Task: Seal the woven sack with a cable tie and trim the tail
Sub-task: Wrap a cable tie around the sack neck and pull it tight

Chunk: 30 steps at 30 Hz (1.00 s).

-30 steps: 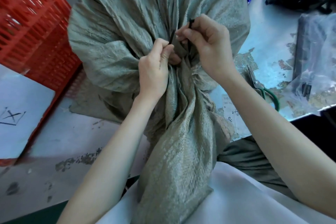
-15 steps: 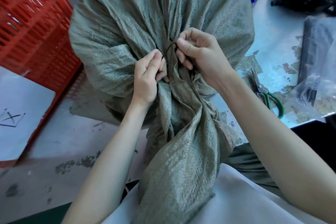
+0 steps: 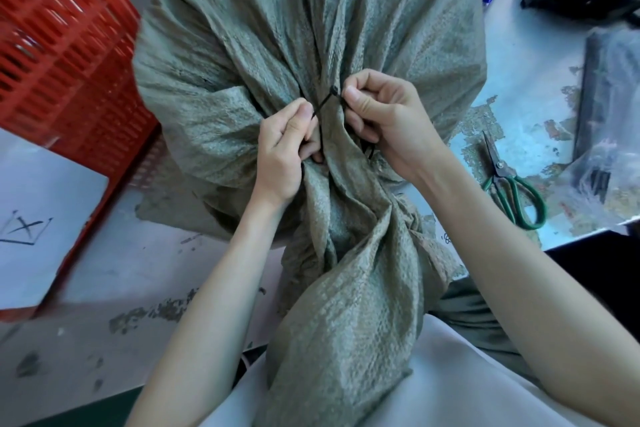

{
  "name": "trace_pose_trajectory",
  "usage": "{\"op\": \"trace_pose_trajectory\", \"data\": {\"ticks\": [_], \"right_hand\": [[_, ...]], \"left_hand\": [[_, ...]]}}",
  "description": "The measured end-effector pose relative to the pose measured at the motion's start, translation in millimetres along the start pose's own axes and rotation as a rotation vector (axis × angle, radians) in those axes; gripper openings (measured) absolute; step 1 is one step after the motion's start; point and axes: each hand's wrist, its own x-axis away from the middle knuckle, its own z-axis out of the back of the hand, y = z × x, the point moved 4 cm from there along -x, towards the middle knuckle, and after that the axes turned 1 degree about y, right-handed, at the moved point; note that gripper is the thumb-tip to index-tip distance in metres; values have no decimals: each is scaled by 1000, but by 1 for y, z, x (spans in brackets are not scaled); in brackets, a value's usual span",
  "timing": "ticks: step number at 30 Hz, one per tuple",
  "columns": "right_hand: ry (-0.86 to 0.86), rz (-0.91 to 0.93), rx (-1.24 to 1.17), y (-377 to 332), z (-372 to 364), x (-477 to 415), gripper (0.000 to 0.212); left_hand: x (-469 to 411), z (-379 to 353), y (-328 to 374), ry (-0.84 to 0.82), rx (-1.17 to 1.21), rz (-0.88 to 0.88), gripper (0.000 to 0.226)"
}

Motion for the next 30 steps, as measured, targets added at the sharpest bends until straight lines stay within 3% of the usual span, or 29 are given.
{"op": "trace_pose_trajectory", "data": {"ticks": [19,30], "right_hand": [[-33,-29,-5,2,0,2,17],[-39,-6,212,1,-5,2,14]], "left_hand": [[-1,0,-5,-7,-4,15,36],[0,2,-3,-13,-116,-24,35]]}}
